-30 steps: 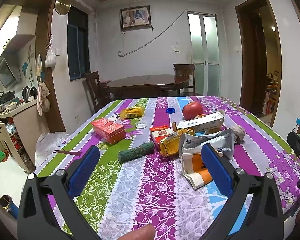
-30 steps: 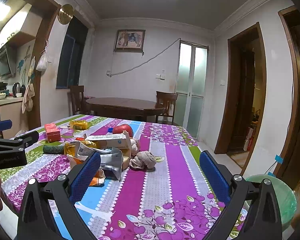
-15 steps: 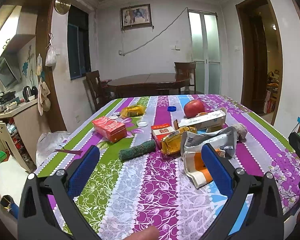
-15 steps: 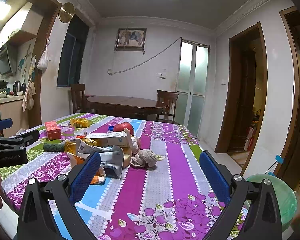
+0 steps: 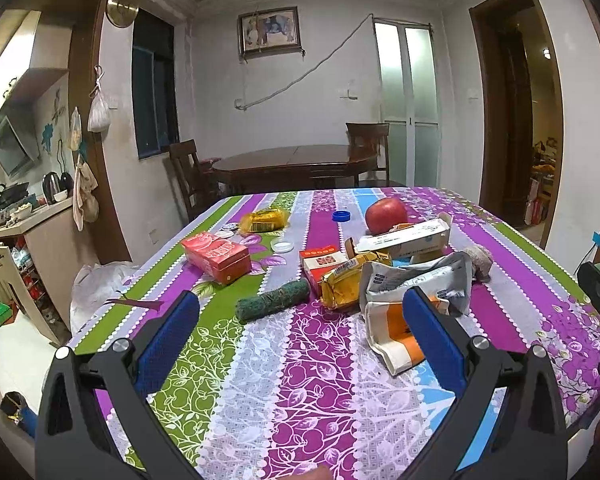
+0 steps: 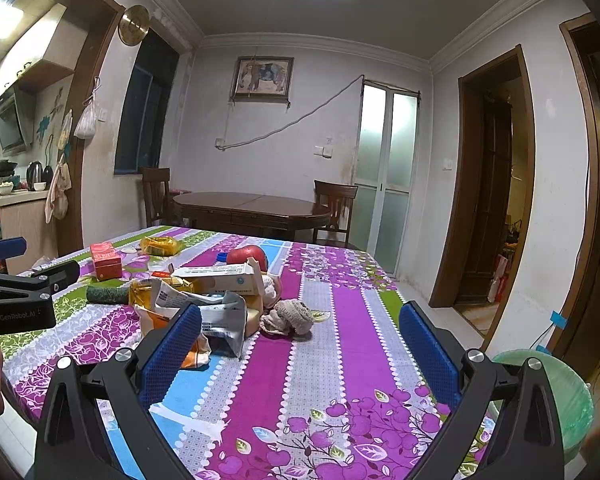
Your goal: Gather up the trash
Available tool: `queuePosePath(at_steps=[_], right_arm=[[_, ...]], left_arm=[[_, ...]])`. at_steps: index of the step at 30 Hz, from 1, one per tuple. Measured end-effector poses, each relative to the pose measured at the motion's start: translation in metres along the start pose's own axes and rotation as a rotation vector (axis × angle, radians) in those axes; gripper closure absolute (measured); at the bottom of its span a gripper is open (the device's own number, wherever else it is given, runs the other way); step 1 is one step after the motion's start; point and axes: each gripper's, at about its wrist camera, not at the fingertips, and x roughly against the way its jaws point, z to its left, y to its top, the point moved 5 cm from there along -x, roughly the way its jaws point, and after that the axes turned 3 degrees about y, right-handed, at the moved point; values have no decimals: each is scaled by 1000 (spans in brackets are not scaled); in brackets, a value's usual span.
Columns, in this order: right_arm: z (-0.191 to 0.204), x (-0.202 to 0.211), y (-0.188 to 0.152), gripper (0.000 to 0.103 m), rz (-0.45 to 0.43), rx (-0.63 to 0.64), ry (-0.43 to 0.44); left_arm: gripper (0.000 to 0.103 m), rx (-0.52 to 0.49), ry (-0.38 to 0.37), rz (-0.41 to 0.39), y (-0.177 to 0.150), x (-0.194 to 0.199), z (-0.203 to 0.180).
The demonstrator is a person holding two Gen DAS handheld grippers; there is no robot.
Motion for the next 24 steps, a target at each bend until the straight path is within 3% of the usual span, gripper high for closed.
queuePosePath(at_steps=[19, 22, 24], right_arm=[[2, -4, -1, 4, 8, 25, 6], [6, -9, -4, 4, 39, 45, 45], [12, -18, -10, 4, 94, 45, 134]], left_arm=[[5, -25, -27, 37, -6, -6, -3], [5, -48, -83, 97, -17, -17, 0], [5, -81, -104, 145, -27, -29, 7]])
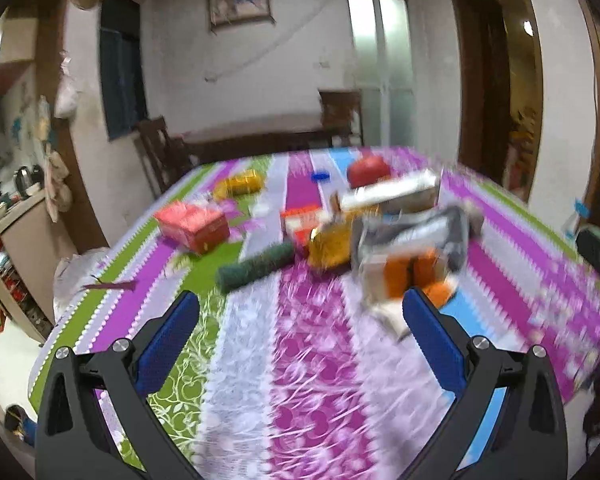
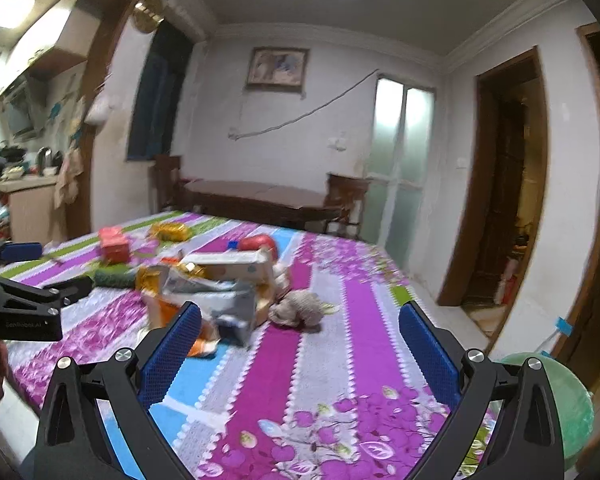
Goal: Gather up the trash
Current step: 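Grasp the orange-white paper cup with the right tool while the left tool grasps the silver wrapper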
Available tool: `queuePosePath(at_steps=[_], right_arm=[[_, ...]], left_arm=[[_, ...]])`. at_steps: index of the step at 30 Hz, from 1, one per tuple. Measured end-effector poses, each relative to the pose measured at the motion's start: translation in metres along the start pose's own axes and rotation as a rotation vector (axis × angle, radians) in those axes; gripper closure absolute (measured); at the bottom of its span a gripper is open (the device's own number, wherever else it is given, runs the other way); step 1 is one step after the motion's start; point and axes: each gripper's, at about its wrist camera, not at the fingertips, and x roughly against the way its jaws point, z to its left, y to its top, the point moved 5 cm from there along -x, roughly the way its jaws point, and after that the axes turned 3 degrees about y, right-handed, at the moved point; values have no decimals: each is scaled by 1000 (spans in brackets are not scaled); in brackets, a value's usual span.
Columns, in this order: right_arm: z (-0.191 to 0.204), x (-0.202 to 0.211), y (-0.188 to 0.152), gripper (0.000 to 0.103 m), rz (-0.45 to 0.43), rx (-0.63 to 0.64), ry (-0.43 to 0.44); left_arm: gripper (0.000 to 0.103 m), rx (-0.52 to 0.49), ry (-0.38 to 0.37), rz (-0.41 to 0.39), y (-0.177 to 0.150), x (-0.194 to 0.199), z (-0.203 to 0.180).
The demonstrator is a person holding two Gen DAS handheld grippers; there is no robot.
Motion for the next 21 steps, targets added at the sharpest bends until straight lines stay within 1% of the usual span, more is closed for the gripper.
queuePosePath(at_steps=[2, 3, 4, 5, 6, 8, 9, 10, 11, 12, 13, 15, 17, 18, 19, 21], right_arm=[[4, -16, -5, 4, 75, -5, 92], [7, -27, -7, 4, 123, -7, 158], [9, -37, -9, 4, 169, -16, 230], [12, -48, -10, 7, 213, -25, 297], [14, -60, -10, 11, 262, -27, 362], [16, -78, -9, 37, 312, -1, 412], [18, -91, -7, 40, 341, 29, 430], [20, -99, -6, 43, 353, 54, 445], [25, -108, -6, 44, 375, 73, 480], [26, -114, -5, 44, 394, 79, 513], [36, -121, -5, 44, 412, 102, 580], [55, -128, -3, 44, 419, 186, 609], [70, -139, -2, 46, 422, 268, 610], [74, -142, 0, 47, 423, 288, 612], [80, -148, 3, 51, 424, 312, 624], [89, -158, 9, 51, 423, 346, 627]], left_arm=[[5, -4, -10, 59, -8, -14, 14], [5, 1, -20, 90, -11, -22, 21], [5, -8, -52, 118, -12, -29, 26], [5, -28, -94, 139, -11, -34, 26], [5, -60, -145, 159, -8, -39, 25], [5, -140, -230, 178, 2, -46, 17], [6, -185, -269, 190, 6, -49, 11], [10, -217, -291, 192, 8, -51, 5], [13, -257, -311, 195, 12, -53, -2], [13, -282, -335, 196, 14, -55, -9], [13, -295, -365, 200, 15, -56, -15], [13, -306, -405, 210, 15, -61, -21], [13, -313, -416, 220, 12, -68, -26], [13, -305, -419, 229, 10, -72, -27], [15, -298, -426, 236, 9, -75, -27], [17, -281, -446, 241, 9, -75, -24]])
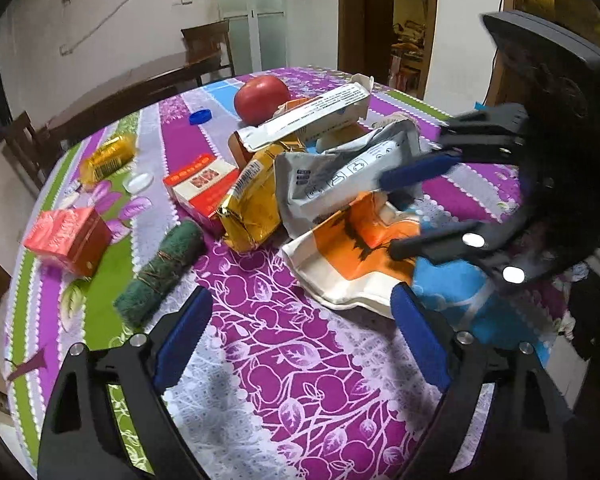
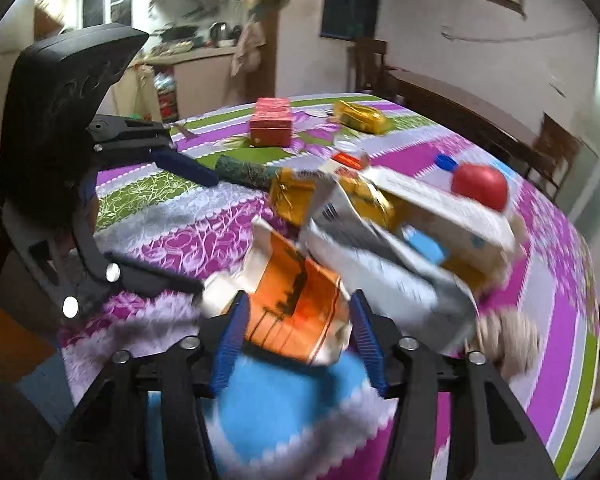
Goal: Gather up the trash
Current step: 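Grasp the orange-white paper cup with the right tool while the left tool grasps the silver wrapper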
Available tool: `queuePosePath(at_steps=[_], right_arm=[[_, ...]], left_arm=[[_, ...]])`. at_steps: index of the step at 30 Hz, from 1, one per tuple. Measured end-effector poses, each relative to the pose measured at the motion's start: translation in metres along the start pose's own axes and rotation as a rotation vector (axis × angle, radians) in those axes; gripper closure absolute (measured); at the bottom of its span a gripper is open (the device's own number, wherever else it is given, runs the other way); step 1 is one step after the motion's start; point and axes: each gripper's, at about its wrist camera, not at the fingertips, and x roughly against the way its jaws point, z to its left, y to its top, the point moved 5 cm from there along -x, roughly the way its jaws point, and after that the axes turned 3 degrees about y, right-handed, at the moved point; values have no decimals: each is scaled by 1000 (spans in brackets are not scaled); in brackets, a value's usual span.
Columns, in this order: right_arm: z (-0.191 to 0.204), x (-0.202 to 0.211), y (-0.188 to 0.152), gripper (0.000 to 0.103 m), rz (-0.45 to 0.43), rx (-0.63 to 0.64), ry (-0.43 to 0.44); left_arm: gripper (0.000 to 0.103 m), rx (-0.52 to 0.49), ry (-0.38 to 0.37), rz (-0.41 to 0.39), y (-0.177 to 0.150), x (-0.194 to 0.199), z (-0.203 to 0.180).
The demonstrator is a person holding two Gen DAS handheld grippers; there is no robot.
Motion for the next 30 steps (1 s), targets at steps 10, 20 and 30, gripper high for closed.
queuePosePath(at_steps=[10, 20, 30], right_arm=[[1, -22, 10, 54, 113, 101, 102], [9, 20, -27, 91, -14, -32, 40], [-52, 133, -104, 91, -281, -455, -141]], left_arm=[[19, 44, -47, -28, -8, 15, 12], [19, 8, -17, -84, 11, 14, 3], [26, -334, -110, -95, 72, -22, -49]])
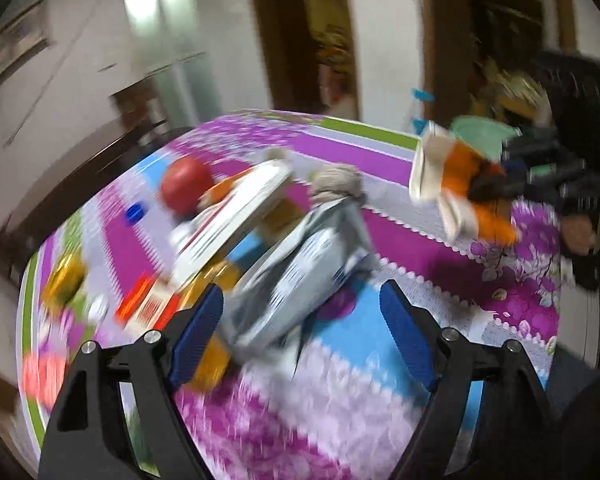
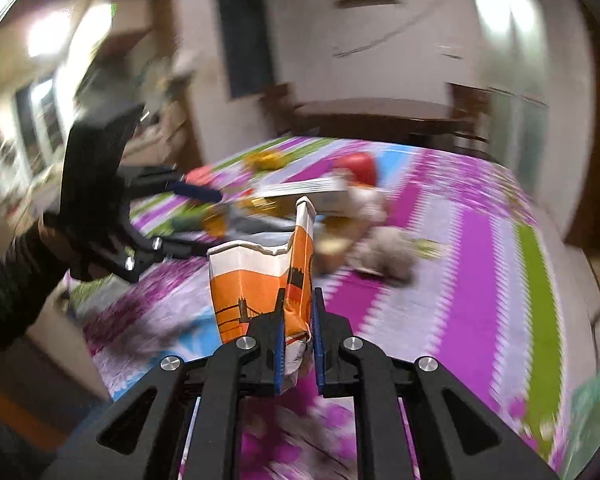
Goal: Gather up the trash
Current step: 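Grasp the orange-white paper cup with the right tool while the left tool grasps the silver wrapper, then carry both items to the green basin and open both tools to drop them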
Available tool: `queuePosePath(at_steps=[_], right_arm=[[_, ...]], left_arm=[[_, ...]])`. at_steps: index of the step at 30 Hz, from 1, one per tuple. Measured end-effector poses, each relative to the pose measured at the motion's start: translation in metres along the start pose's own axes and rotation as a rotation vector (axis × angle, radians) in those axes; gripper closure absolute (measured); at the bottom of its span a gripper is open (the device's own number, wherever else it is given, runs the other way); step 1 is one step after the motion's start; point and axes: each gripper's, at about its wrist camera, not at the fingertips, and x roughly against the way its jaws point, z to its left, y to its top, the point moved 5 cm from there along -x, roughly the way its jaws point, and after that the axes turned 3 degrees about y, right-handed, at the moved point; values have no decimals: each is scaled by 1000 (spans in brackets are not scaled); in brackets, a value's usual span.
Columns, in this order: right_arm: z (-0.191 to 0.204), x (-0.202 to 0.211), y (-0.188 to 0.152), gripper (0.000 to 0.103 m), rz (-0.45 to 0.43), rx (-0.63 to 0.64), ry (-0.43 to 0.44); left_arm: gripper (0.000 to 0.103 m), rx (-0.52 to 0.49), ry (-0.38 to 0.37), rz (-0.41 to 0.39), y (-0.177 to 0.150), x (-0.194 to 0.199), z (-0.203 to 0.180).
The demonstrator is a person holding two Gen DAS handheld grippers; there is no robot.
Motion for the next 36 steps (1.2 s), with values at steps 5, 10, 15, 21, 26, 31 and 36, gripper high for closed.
queuePosePath(at_steps=[5, 10, 15, 21, 26, 31, 36], right_arm=[[-21, 19, -12, 91, -34, -88, -8], [-23, 21, -15, 91, -65, -104, -46], [-16, 32, -11, 91, -142, -73, -186], [-5, 53, 6, 91, -290, -47, -374], [25, 57, 27, 91, -334, 32, -446], [50, 59, 37, 91, -350, 55, -450], [67, 72, 38, 91, -368, 67, -442]], left_arm=[[26, -113, 17, 111, 8, -44, -5], [51, -119, 39, 144, 6, -57, -9], [58, 14, 44, 67, 8, -36, -11], [56, 336, 275, -189, 25, 38, -12], [54, 438, 463, -311, 26, 78, -43], [54, 549, 560, -379, 19, 100, -49], [54, 571, 621, -418, 13, 122, -54]])
